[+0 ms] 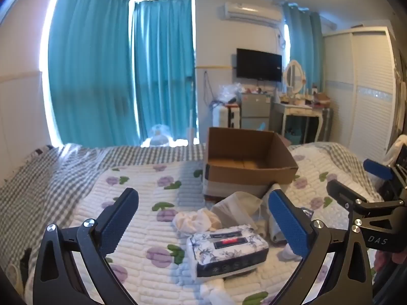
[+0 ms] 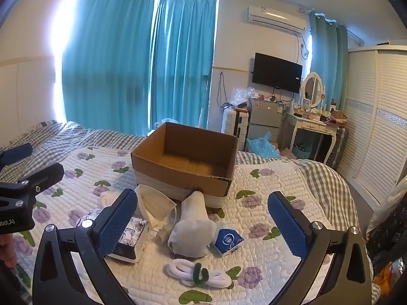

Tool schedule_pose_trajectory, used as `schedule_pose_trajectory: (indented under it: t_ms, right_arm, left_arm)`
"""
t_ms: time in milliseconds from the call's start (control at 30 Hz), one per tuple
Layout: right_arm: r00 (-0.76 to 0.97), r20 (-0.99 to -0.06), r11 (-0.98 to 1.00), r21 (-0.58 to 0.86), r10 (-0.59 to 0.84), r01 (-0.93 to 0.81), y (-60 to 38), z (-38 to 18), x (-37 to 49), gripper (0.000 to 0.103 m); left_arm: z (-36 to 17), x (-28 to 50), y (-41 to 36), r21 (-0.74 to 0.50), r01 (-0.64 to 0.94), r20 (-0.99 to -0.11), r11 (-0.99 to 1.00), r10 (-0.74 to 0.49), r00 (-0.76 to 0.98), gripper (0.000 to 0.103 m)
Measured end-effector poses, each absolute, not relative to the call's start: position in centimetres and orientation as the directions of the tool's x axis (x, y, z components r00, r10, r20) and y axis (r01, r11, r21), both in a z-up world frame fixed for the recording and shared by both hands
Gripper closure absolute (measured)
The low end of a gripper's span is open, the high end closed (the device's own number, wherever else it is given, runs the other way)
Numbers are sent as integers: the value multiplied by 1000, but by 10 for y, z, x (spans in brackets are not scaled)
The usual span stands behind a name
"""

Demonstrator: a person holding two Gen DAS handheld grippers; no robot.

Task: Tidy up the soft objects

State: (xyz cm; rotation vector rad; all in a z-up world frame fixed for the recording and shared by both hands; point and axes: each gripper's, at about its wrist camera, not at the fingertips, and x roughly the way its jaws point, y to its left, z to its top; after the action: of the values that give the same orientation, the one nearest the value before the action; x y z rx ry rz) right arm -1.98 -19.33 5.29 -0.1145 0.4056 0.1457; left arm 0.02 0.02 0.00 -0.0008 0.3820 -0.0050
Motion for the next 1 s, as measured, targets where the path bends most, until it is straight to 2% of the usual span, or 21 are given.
schedule_pose_trajectory:
  t_ms: [1000]
  right_arm:
    - [900,-421,985,-68,117,-159,-194,50,-16,0]
  left_arm:
    - [-4,1,1,14,8,-382,1000,-2,924,0]
